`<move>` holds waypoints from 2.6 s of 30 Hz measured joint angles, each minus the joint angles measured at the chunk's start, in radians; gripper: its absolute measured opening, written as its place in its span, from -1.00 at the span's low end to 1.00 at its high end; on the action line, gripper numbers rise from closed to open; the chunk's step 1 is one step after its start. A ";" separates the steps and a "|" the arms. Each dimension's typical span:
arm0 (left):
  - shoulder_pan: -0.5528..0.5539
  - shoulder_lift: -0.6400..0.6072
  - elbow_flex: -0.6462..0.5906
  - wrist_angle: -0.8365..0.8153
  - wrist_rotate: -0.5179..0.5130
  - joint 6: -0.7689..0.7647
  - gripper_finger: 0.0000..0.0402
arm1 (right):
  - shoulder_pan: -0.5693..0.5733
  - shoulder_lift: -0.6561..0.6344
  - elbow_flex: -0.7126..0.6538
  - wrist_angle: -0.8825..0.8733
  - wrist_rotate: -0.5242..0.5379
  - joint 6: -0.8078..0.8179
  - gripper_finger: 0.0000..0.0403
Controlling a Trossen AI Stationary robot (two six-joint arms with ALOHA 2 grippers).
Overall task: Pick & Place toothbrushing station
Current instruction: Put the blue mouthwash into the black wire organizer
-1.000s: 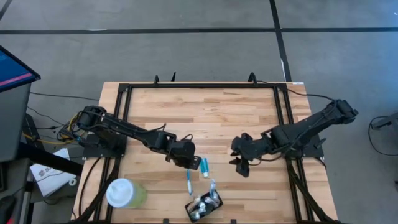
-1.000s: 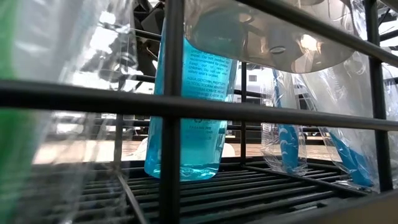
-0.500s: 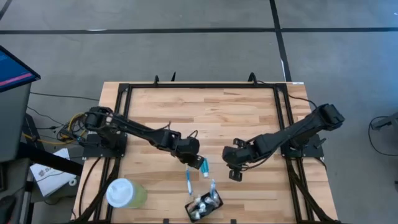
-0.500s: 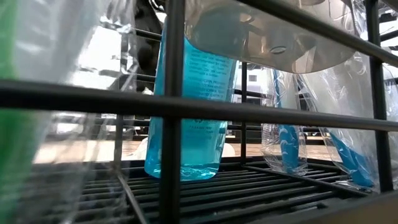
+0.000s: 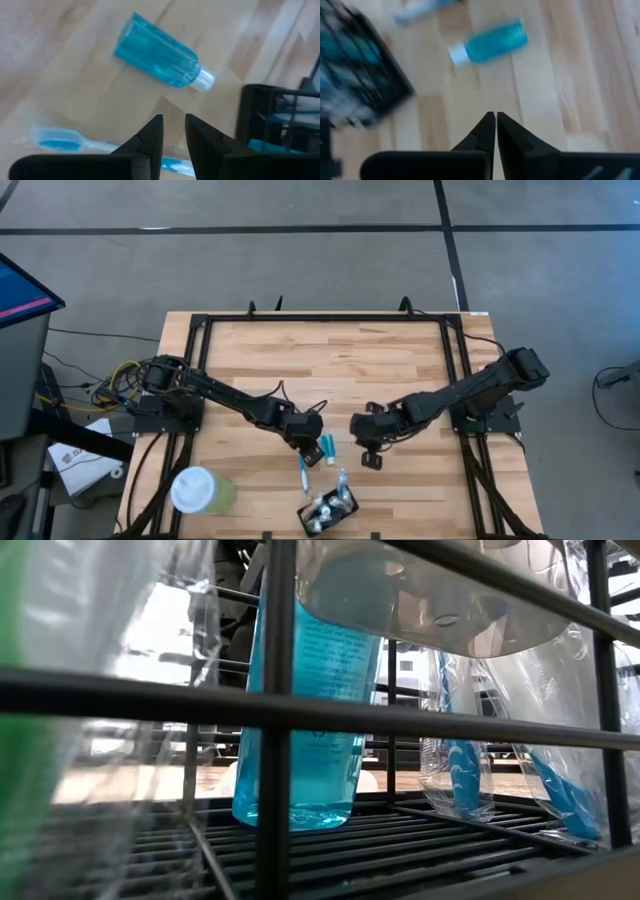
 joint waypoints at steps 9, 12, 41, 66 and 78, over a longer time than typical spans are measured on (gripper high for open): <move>-0.020 -0.052 0.001 -0.011 -0.200 0.143 -0.62 | -0.053 0.132 0.000 0.171 -0.102 0.076 -0.98; -0.035 -0.068 0.000 -0.028 -0.237 0.271 -0.62 | -0.049 0.144 0.001 0.175 -0.109 0.061 -0.96; -0.166 -0.085 -0.004 -0.089 -0.327 0.290 -0.99 | -0.144 0.261 0.001 0.352 -0.105 0.057 -1.00; -0.203 -0.283 -0.349 0.319 -0.412 0.179 -1.00 | -0.146 0.260 -0.115 0.478 -0.023 0.142 -1.00; -0.200 -0.426 -0.449 0.328 -0.442 0.181 -1.00 | -0.147 0.292 -0.107 0.544 -0.066 0.128 -1.00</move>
